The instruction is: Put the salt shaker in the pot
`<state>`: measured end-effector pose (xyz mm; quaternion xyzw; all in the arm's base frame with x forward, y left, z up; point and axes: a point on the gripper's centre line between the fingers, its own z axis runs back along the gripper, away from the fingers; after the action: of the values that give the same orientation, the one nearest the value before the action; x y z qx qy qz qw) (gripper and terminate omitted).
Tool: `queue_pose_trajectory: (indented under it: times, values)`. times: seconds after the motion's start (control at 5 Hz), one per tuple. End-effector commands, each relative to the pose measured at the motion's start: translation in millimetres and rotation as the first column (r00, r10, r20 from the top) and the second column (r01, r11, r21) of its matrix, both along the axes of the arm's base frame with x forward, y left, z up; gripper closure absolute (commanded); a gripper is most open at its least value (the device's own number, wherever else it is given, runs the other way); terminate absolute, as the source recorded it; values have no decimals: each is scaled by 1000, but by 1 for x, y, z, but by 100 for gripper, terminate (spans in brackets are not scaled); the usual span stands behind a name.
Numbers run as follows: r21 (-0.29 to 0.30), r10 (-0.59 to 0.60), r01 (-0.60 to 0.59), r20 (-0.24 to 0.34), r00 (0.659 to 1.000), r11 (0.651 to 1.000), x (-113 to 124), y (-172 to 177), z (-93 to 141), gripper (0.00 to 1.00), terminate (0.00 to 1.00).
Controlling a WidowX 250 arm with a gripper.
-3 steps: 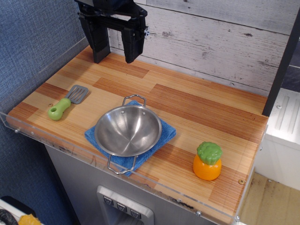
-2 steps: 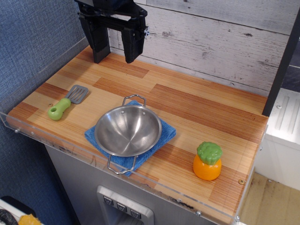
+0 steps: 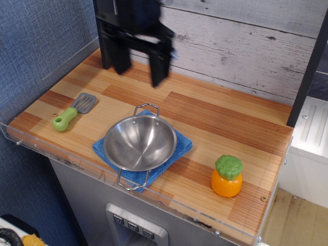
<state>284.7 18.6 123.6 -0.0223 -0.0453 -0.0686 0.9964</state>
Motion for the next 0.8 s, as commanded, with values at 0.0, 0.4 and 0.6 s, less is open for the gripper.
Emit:
queue_pose_trajectory:
  times: [0.0, 0.4, 0.6]
  values:
    - [-16, 8, -8, -32, 999, 1000, -6, -26, -25, 0, 0]
    - [63, -2, 3, -10, 1000, 998, -25, -84, -52, 0, 0]
    - [101, -6, -2, 79, 997, 995, -31, -111, -62, 0, 0]
